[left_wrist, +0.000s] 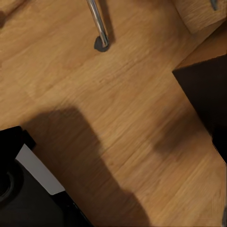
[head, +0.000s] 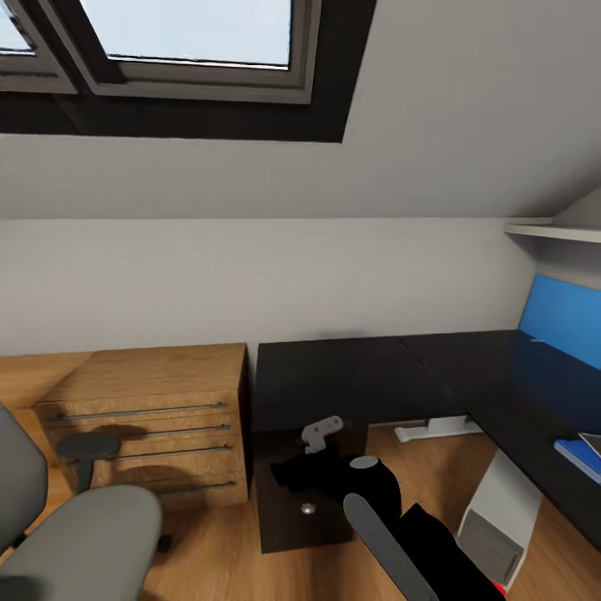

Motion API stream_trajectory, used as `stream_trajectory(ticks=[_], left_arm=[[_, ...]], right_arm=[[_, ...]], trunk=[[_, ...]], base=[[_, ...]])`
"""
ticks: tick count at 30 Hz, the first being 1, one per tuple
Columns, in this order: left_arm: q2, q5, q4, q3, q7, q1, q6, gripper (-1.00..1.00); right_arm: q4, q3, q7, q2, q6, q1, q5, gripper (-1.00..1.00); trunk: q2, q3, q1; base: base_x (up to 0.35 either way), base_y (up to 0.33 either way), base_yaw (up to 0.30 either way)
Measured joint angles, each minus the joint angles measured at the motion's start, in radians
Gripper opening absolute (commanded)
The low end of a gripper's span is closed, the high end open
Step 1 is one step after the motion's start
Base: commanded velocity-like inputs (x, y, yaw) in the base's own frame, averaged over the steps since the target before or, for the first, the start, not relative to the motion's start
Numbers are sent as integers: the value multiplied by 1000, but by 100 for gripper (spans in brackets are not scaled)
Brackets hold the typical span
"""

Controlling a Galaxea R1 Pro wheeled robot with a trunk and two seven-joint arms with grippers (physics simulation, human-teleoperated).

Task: In the bedroom, organize the workspace by keeping the computer under the desk, ensuring the monitor is on the desk, placing the keyboard on the desk next to the monitor, placing the mouse on the desk next to the keyboard, moving the folder from the swivel chair onto the desk next to the mouse, stacking the notebook on top of the folder with the pen on top of the notebook, and positioning the swivel chair next to the desk.

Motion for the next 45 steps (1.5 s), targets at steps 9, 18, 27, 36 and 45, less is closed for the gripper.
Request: stream_trajectory(ticks=[9, 18, 27, 36, 45], left_arm=[[16, 64, 38, -2, -35, 0, 7, 100], [38, 150, 82, -1, -69, 0, 1, 100], [40, 152, 91, -2, -73, 0, -6, 100], [40, 147, 112, -3, -75, 1, -6, 100], [40, 148, 115, -3, -76, 2, -6, 100]], right_arm=[[0, 4, 0, 2, 1, 0, 0, 100], [0, 3, -2, 6, 6, 1, 0, 100], [0, 7, -2, 15, 45, 0, 0, 100], [0, 6, -5, 15, 47, -1, 0, 100], [0, 4, -5, 14, 47, -1, -1, 100]], trunk=[[0, 0, 0], [0, 0, 0], [0, 0, 0], [0, 0, 0], [0, 0, 0]], base=[[0, 0, 281], [0, 0, 281], [0, 0, 280], [0, 0, 279], [0, 50, 279]])
